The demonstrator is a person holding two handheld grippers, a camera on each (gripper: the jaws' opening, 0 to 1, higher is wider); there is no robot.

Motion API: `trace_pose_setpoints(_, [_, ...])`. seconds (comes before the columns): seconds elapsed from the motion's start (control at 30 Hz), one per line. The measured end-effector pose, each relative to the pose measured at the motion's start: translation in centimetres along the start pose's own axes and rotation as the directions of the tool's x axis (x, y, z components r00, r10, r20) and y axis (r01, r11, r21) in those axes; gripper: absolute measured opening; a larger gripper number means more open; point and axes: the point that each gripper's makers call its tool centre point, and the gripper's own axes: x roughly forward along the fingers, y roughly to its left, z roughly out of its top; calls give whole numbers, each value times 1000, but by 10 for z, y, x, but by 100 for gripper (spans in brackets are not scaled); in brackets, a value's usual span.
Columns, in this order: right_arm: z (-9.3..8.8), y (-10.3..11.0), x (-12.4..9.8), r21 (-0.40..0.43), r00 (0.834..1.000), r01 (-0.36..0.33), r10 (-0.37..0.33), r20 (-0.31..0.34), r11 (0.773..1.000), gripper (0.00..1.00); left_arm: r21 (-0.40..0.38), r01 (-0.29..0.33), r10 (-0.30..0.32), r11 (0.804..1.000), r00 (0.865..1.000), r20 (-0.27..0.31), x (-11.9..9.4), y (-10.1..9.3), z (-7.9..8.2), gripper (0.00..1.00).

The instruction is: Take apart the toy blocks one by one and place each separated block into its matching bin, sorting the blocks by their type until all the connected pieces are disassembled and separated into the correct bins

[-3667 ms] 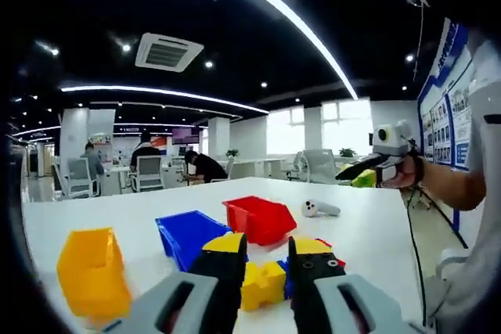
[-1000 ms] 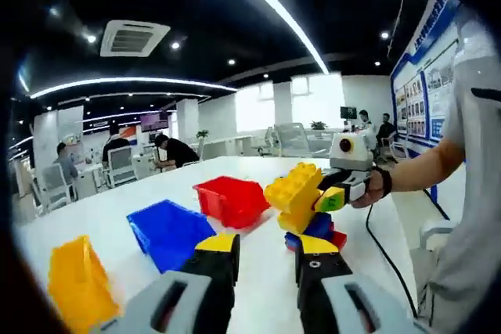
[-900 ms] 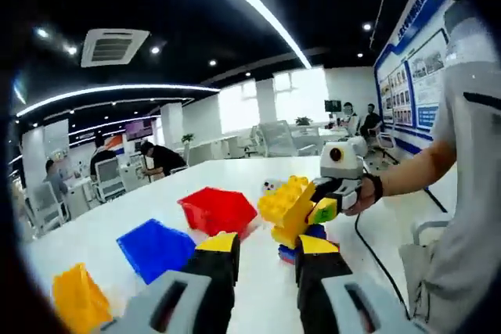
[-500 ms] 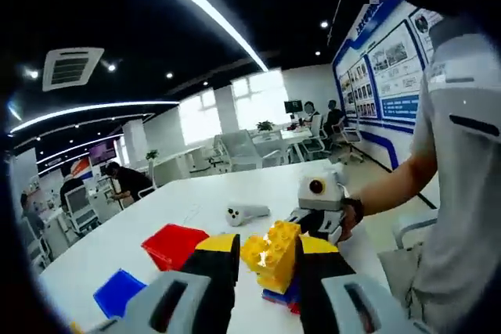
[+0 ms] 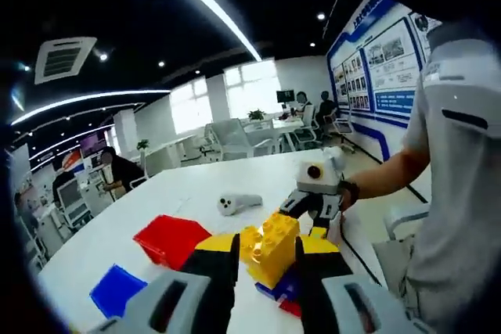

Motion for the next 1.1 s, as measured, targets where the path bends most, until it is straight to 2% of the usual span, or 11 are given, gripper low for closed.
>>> trace_pose_setpoints(0.1, [24,-5,-4,-35,1000,19,-19,3,999,43,34,48,-46,998,997,-57,-7,-1,-1,31])
trace_pose_setpoints(0.17, [48,-2,0,-123,1000,-1,4,28,992,43,84,101,-93,991,991,-95,-8,-2,2,31])
trace_pose_setpoints(0.23, [59,2,6,-181,999,-49,51,7,982,45,92,165,-154,982,981,-120,-6,-4,7,32])
trace_pose_setpoints(0.3, [57,6,16,-223,995,-98,93,-32,970,48,103,206,-191,973,972,-133,-3,-1,13,32])
trace_pose_setpoints(0.43, [35,3,24,-261,981,-165,131,-143,951,48,112,257,-236,960,957,-172,3,6,20,33])
trace_pose_setpoints(0.53, [31,14,29,-308,976,-186,139,-167,933,44,140,311,-267,940,926,-265,6,7,12,33])
trace_pose_setpoints(0.67, [30,14,30,-362,976,-176,113,-188,915,42,164,403,-320,900,868,-379,15,3,-1,34])
trace_pose_setpoints(0.77, [26,9,28,-414,976,-149,67,-206,898,40,171,438,-338,883,844,-416,25,0,-6,34])
trace_pose_setpoints(0.83, [25,9,27,-420,979,-131,50,-198,898,38,179,456,-339,872,825,-452,30,0,-11,34])
trace_pose_setpoints(1.03, [25,9,27,-458,979,-121,29,-204,880,31,224,471,-320,853,812,-488,42,5,-18,34])
trace_pose_setpoints(1.1, [24,9,28,-463,979,-121,29,-202,878,31,220,478,-322,850,803,-502,43,6,-21,34])
